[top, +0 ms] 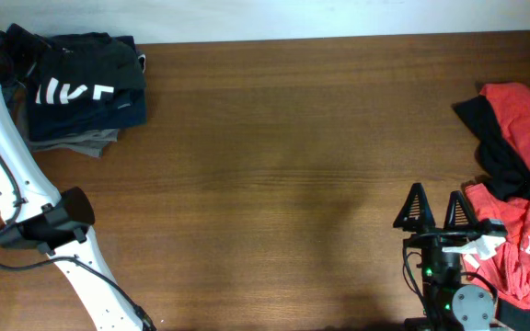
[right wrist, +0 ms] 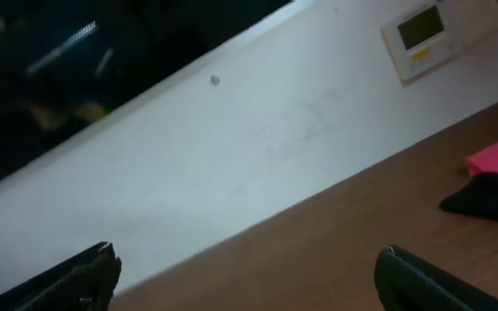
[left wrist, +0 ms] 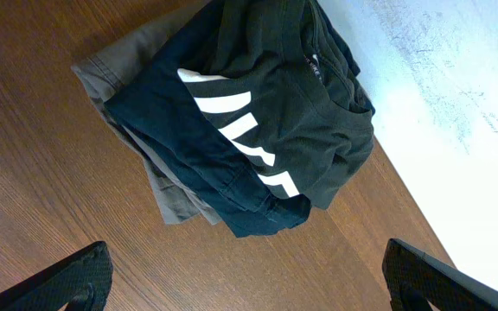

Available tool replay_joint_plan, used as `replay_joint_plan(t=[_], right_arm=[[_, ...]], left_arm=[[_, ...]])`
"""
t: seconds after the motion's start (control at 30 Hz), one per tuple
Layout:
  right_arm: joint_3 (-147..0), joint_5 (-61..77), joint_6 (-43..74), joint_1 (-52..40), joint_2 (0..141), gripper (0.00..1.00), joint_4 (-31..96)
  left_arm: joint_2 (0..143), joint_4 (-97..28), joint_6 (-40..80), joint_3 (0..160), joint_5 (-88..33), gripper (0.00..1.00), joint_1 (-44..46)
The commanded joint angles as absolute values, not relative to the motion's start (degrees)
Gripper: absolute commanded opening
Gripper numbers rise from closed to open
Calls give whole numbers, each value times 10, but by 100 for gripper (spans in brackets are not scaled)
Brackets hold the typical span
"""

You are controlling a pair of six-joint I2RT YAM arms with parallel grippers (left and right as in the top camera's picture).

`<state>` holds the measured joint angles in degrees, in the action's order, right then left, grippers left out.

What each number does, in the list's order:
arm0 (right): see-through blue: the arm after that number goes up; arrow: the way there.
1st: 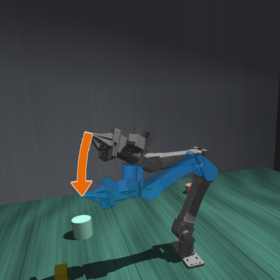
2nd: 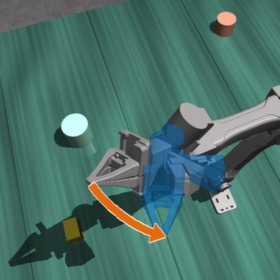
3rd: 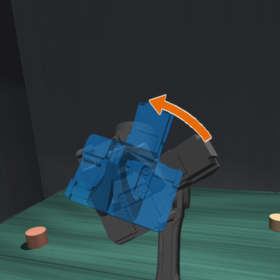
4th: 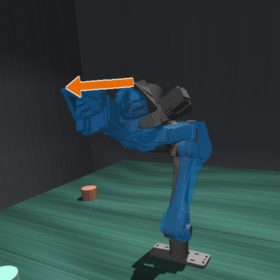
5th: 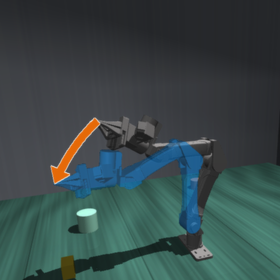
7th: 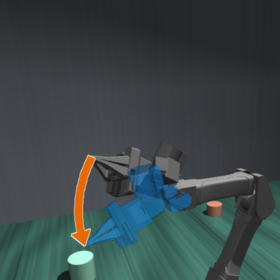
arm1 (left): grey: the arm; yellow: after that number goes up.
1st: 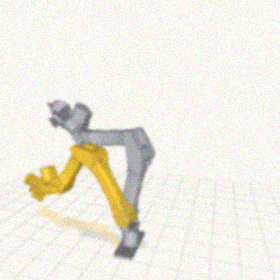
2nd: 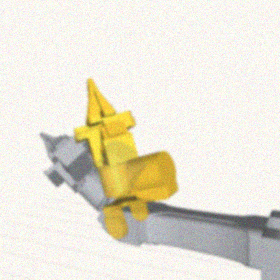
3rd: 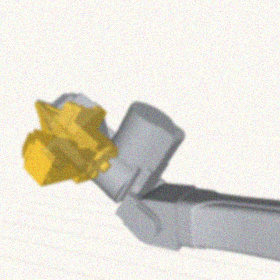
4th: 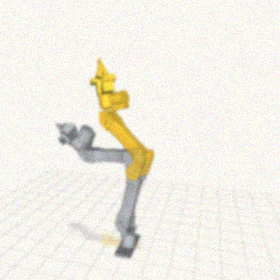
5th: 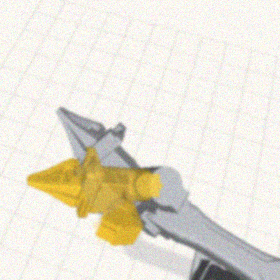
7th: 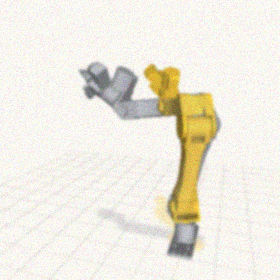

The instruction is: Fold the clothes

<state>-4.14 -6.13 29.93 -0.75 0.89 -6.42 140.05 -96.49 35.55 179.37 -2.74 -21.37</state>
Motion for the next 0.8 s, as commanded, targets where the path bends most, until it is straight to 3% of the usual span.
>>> replay_joint_plan(t=[0.0, 0.47, 0.77], right_arm=[[-18, -80, 331, -12, 2, 99, -92], [-3, -88, 334, -12, 2, 99, -114], [-3, -97, 335, -12, 2, 99, -217]], left_arm=[[1391, -966, 347, 1796, -25, 99, -218], [1391, -966, 347, 1796, -25, 99, -218], [1391, -966, 347, 1796, -25, 99, -218]])
